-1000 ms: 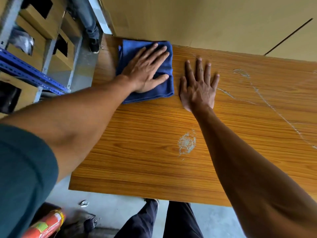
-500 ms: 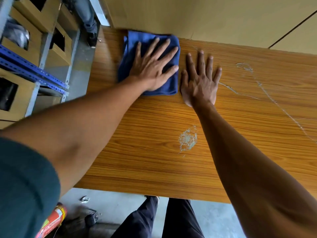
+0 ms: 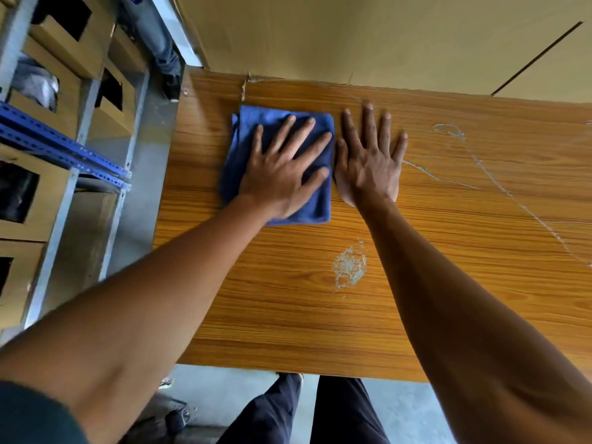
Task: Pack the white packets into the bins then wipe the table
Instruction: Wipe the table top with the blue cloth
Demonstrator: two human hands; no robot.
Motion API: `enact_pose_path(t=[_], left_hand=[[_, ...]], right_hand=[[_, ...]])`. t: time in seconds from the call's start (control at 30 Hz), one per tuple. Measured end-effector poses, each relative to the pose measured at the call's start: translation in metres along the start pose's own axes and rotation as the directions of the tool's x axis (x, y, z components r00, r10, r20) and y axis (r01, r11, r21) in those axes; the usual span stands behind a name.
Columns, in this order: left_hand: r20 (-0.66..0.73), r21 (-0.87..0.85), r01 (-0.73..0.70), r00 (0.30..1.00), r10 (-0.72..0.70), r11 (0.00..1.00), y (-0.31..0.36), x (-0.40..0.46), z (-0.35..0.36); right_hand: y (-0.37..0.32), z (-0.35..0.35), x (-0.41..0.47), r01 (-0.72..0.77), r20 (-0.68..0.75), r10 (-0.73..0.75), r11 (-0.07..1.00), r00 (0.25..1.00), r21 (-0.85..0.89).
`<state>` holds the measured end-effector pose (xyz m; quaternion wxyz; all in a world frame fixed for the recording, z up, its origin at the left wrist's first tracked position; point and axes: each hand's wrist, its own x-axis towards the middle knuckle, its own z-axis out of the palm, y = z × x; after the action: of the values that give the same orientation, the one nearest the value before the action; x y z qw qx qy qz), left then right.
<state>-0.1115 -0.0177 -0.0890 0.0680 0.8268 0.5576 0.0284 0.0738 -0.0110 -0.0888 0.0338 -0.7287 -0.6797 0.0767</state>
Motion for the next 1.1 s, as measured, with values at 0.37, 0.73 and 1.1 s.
enact_pose_path(t=[0.37, 0.73, 1.1], left_hand=[[-0.029, 0.015, 0.029, 0.999, -0.029, 0.999, -0.004, -0.013, 0.005], [0.009, 0.009, 0.097, 0.995, -0.097, 0.995, -0.015, 0.043, -0.007], [-0.015, 0.036, 0.047, 0.999, -0.047, 0.998, -0.004, -0.010, 0.002]], right_hand=[[0.007, 0.000, -0.001, 0.028, 0.015, -0.027, 1.000, 1.000, -0.003], [0.009, -0.002, -0.035, 0.015, 0.022, -0.015, 1.000, 1.000, 0.008], [0.013, 0.003, -0.034, 0.004, 0.012, -0.004, 1.000, 1.000, -0.007]])
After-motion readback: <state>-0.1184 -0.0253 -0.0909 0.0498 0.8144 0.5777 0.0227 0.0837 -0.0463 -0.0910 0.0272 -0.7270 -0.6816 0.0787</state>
